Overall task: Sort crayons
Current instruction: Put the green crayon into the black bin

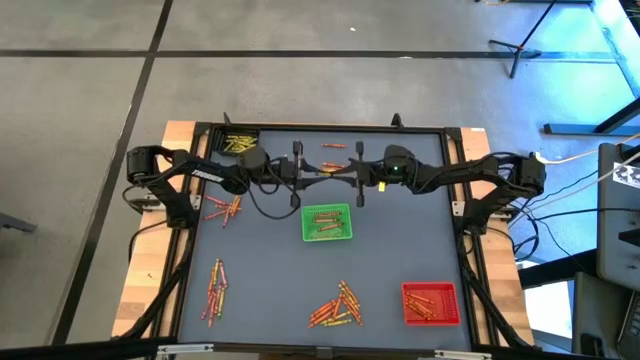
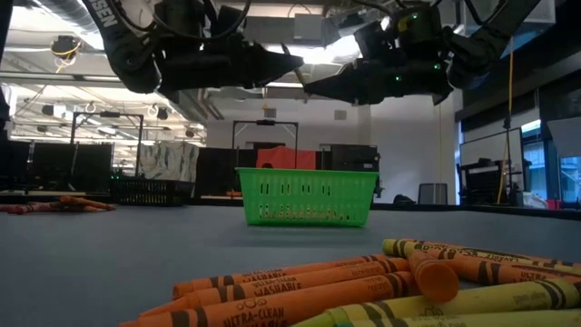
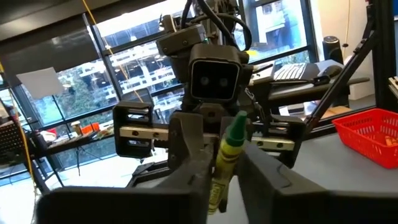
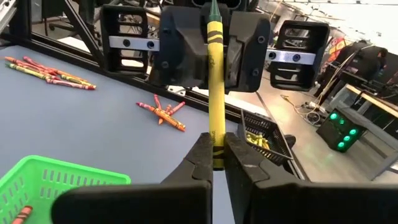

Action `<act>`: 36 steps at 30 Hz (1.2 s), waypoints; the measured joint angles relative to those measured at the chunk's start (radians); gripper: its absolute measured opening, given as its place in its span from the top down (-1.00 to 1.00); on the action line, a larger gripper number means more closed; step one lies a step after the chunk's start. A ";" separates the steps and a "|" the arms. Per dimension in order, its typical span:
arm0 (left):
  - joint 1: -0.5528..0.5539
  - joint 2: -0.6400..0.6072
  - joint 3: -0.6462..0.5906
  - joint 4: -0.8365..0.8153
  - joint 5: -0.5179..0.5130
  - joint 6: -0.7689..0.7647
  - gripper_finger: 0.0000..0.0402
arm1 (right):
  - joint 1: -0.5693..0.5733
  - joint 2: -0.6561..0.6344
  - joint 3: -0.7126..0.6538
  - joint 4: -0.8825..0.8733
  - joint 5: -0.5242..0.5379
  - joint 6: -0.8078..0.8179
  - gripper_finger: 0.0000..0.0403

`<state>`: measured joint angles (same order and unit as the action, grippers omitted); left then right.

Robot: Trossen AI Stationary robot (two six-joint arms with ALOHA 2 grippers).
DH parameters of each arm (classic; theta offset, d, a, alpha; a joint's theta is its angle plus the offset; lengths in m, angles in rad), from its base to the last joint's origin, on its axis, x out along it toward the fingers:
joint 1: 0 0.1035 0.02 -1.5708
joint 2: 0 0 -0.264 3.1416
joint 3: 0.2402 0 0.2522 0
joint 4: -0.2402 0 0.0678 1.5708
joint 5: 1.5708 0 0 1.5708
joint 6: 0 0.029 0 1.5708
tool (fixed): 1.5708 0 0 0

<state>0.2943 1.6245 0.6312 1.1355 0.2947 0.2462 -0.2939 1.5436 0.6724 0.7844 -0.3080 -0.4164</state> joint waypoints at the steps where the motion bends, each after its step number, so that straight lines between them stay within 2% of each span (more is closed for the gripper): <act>1: 0.000 0.000 0.000 -0.001 0.000 0.000 0.81 | 0.000 0.000 0.000 -0.001 0.000 0.011 0.92; 4: 0.001 0.000 0.000 -0.004 -0.005 0.004 0.95 | 0.000 0.000 0.000 -0.011 -0.003 0.027 0.91; 7: 0.000 0.000 0.000 -0.005 -0.003 0.003 0.95 | 0.001 0.000 0.000 -0.015 -0.014 0.031 0.81; 11: 0.000 0.000 0.000 -0.009 0.001 0.002 0.94 | 0.000 -0.001 0.000 -0.017 -0.023 0.049 0.49; 14: -0.001 -0.007 0.000 -0.051 -0.048 0.010 0.93 | 0.000 -0.025 0.000 -0.055 0.027 0.048 0.22; 19: -0.001 -0.076 0.001 -0.217 -0.209 0.077 0.93 | -0.001 -0.116 0.000 -0.215 0.189 0.027 -0.07; 24: -0.001 -0.204 0.001 -0.455 -0.357 0.098 0.93 | -0.001 -0.191 0.000 -0.368 0.296 0.017 -0.14; 28: -0.001 -0.331 0.001 -0.735 -0.506 0.098 0.93 | -0.001 -0.200 0.000 -0.410 0.321 0.018 -0.12; 31: 0.000 -0.427 0.001 -0.942 -0.659 0.098 0.93 | -0.001 -0.200 0.000 -0.406 0.326 0.018 -0.11; 34: 0.002 -0.517 0.001 -1.093 -0.789 0.098 0.93 | -0.001 -0.200 0.000 -0.391 0.326 0.028 -0.11; 36: 0.011 -0.570 0.001 -1.165 -0.826 0.098 0.93 | -0.001 -0.200 0.000 -0.385 0.324 0.038 -0.11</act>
<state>0.3055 1.0546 0.6323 -0.0294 -0.5315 0.3438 -0.2947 1.3434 0.6720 0.3991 0.0158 -0.3782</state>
